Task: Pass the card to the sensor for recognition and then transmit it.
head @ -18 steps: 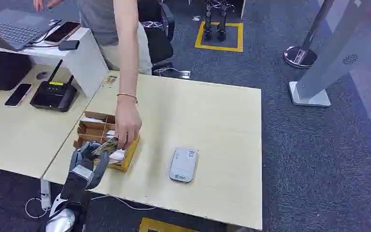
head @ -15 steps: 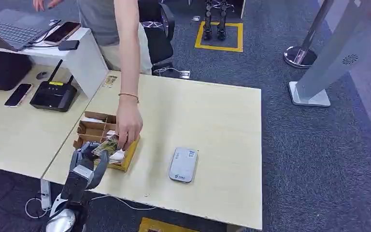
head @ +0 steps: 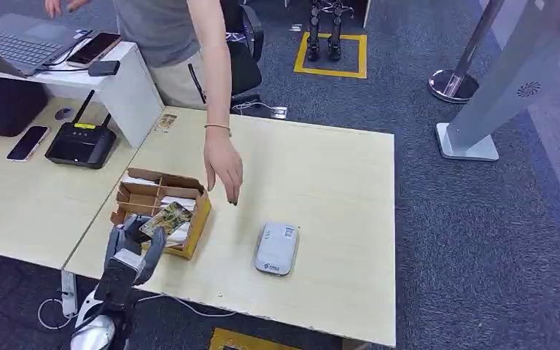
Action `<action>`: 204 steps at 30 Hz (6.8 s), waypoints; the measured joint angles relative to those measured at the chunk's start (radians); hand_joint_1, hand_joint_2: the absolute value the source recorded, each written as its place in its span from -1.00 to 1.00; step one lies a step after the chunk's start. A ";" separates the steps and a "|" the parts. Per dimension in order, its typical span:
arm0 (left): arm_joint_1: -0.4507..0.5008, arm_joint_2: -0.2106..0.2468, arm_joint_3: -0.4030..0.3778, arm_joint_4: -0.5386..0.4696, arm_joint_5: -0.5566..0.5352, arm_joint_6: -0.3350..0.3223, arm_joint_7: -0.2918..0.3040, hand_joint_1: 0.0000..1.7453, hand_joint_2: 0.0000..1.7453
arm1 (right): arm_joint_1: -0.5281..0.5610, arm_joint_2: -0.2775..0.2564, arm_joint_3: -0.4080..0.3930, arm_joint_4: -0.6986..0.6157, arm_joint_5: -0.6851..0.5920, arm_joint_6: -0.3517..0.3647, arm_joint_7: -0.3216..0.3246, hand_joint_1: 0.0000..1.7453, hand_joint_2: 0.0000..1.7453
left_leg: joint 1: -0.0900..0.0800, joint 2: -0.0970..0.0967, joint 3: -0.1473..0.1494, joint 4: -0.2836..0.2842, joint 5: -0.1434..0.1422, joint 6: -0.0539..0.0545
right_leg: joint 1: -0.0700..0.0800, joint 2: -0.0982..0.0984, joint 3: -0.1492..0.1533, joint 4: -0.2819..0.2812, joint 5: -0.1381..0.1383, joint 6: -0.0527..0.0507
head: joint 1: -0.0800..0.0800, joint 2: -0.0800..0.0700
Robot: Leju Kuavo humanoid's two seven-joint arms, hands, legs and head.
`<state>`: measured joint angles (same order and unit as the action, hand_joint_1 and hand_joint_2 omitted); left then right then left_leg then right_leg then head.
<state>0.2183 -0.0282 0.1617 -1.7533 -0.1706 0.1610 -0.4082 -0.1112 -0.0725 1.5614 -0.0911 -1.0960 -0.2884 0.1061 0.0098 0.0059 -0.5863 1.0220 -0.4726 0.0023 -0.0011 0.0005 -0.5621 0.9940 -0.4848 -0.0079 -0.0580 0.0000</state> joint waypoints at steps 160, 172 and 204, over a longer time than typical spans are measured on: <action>-0.394 0.122 -0.158 0.251 -0.892 0.536 0.112 1.00 1.00 | -0.047 0.003 0.000 -0.024 0.144 0.047 0.017 -1.00 -1.00 | 0.000 0.000 0.001 0.001 0.002 -0.002 | 0.000 0.001 0.001 0.001 0.001 0.000 | 0.000 0.000; -0.457 0.179 -0.107 0.345 -0.374 0.404 0.068 1.00 1.00 | -0.050 0.005 0.000 -0.024 0.143 0.047 0.019 -1.00 -1.00 | 0.000 0.000 0.001 0.001 0.002 -0.002 | 0.000 0.001 0.001 0.001 0.001 0.000 | 0.000 0.000; -0.474 0.185 -0.011 0.428 -0.164 0.296 0.016 -1.00 1.00 | -0.049 0.008 0.000 -0.024 0.135 0.047 0.021 -1.00 -1.00 | 0.000 0.000 0.001 0.001 0.002 -0.002 | 0.000 0.001 0.001 0.001 0.001 0.000 | 0.000 0.000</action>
<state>-0.2554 0.1564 0.1503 -1.3249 -0.3346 0.4570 -0.3922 -0.1599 -0.0641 1.5614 -0.1148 -0.9609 -0.2414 0.1267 0.0099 0.0057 -0.5855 1.0231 -0.4708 0.0005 -0.0011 0.0011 -0.5614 0.9953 -0.4842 -0.0082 -0.0580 0.0000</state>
